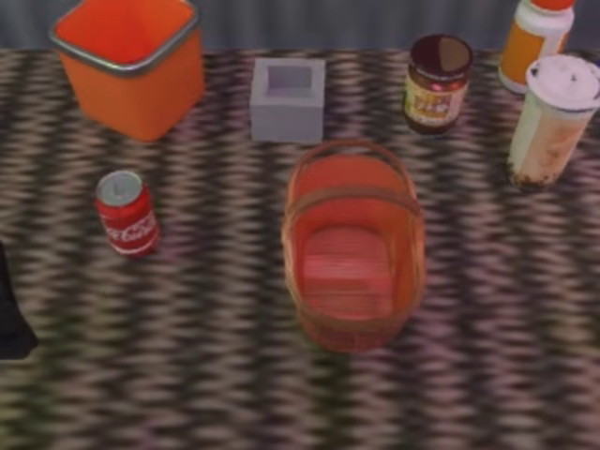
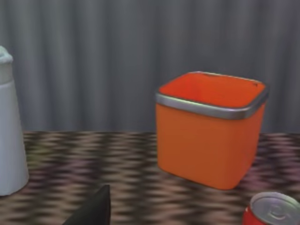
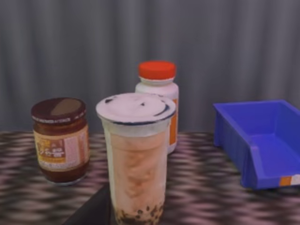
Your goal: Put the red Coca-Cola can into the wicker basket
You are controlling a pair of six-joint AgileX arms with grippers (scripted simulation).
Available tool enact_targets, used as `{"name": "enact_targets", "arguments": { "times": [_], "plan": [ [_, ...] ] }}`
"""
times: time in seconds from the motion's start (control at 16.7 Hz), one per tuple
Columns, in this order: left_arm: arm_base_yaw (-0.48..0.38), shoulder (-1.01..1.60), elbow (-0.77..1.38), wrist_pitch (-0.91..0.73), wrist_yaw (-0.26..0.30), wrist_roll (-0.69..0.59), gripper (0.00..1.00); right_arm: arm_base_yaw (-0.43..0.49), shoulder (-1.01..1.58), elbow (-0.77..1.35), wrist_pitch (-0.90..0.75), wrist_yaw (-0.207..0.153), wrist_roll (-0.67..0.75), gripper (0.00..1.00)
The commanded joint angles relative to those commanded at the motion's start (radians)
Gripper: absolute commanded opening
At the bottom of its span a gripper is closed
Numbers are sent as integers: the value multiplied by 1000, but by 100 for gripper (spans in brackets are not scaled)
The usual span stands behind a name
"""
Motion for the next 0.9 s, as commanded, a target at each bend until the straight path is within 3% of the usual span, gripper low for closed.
{"name": "enact_targets", "arguments": {
  "times": [0.42,0.9],
  "plan": [
    [-18,155,142,-112,2,57,100,0,0,0,0,0,0,100],
    [-82,866,738,-492,4,266,100,0,0,0,0,0,0,100]
  ]
}}
